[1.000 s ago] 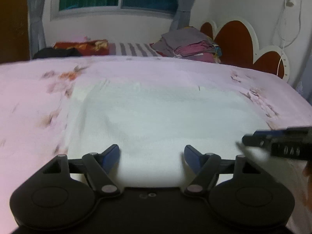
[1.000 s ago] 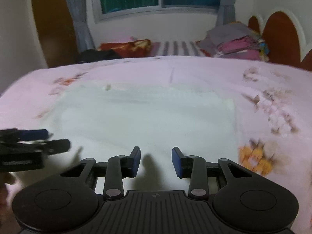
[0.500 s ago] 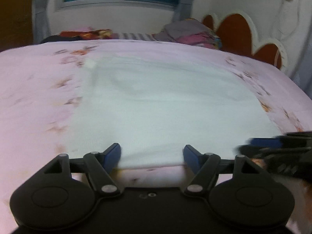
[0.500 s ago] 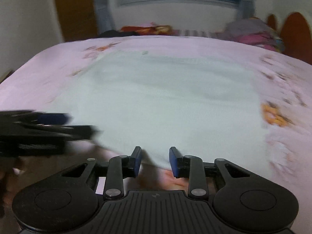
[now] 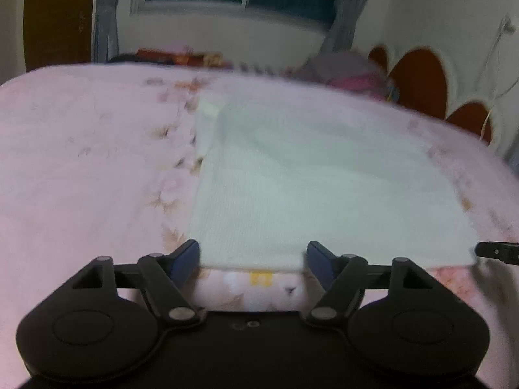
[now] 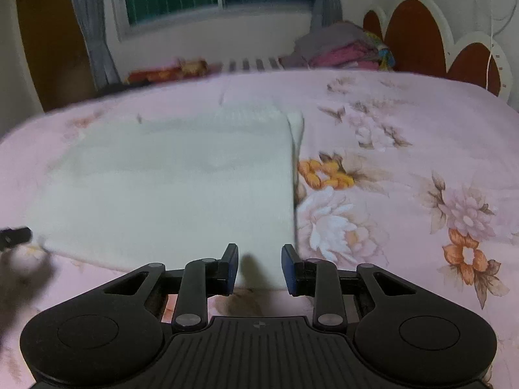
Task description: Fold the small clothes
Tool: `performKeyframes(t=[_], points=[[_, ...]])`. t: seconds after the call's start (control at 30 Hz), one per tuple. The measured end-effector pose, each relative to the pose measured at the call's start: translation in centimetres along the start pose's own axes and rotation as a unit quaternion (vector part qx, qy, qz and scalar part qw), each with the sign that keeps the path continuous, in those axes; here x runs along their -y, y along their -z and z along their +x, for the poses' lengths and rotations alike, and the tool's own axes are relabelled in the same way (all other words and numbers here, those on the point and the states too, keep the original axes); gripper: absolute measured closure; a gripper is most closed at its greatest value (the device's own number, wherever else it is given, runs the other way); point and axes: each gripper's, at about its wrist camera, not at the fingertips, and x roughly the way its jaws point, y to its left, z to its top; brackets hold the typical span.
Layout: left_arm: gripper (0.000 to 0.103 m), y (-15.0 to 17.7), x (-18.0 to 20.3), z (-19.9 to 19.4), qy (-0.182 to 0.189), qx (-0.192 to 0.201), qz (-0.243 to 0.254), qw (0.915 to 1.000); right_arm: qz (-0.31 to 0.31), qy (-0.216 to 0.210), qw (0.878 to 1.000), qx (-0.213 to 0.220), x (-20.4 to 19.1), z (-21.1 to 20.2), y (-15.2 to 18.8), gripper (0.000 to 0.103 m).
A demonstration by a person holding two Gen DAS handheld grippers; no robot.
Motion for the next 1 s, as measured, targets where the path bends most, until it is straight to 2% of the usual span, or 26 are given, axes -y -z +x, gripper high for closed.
performKeyframes(t=[0.07,0.1,0.17,0.27,0.4,0.47,0.53,0.6,0.67,0.73,0.77,0.8,0.87,0.93,1.0], points=[[0.034,0.0,0.1,0.3,-0.004,-0.014,0.001,0.9999,0.0,0.019,0.999,-0.034,0.0,1.3,0.3,0.073],[0.036,-0.1,0.4,0.1,-0.009,-0.02,0.007,0.9997,0.003,0.019,0.999,-0.029,-0.1,1.1,0.3,0.073],[0.036,-0.3,1.5,-1.2,-0.014,-0.002,0.019,0.9997,-0.008,0.015,1.0,-0.003,-0.8,-0.3,0.2,0.073],[0.031,-0.5,3.9,-2.0,0.003,0.028,0.042,0.9987,-0.024,-0.034,0.999,0.031,-3.1,-1.3,-0.4,0.073],[0.03,-0.7,7.2,0.1,0.033,0.005,0.062,0.9975,-0.053,-0.078,0.995,0.012,-6.7,0.2,-0.6,0.073],[0.029,-0.6,8.1,0.9,0.038,-0.007,0.064,0.9972,-0.06,-0.063,0.996,0.009,-7.8,0.3,-0.5,0.073],[0.027,-0.3,8.5,1.8,0.034,-0.02,0.07,0.9968,-0.04,-0.08,0.996,0.006,-7.8,0.3,-0.4,0.073],[0.025,0.7,8.2,2.3,0.024,-0.027,0.08,0.9961,-0.053,-0.072,0.996,-0.011,-8.0,1.0,0.0,0.073],[0.025,1.0,7.1,1.7,0.015,-0.016,0.079,0.9967,-0.062,-0.057,0.996,-0.02,-7.2,1.5,0.4,0.073],[0.027,1.0,5.8,1.3,-0.001,-0.009,0.072,0.9974,-0.039,-0.02,0.999,-0.011,-5.0,1.1,0.3,0.073],[0.027,1.3,4.4,0.9,-0.01,-0.007,0.056,0.9983,-0.025,0.007,1.0,-0.01,-3.5,1.0,0.3,0.073],[0.027,1.3,3.6,1.0,-0.014,-0.014,0.041,0.999,-0.01,0.016,1.0,-0.016,-2.2,0.9,0.4,0.073],[0.027,1.7,2.8,0.7,-0.019,-0.019,0.031,0.9992,0.006,-0.001,1.0,-0.024,-0.5,0.7,0.5,0.073],[0.027,1.8,3.1,0.2,-0.03,-0.019,0.038,0.9986,0.009,-0.005,1.0,0.002,-0.4,-0.9,0.3,0.073],[0.028,1.9,3.1,-0.4,-0.027,-0.017,0.023,0.9992,0.02,-0.034,0.999,0.024,-0.7,-2.5,0.3,0.073]])
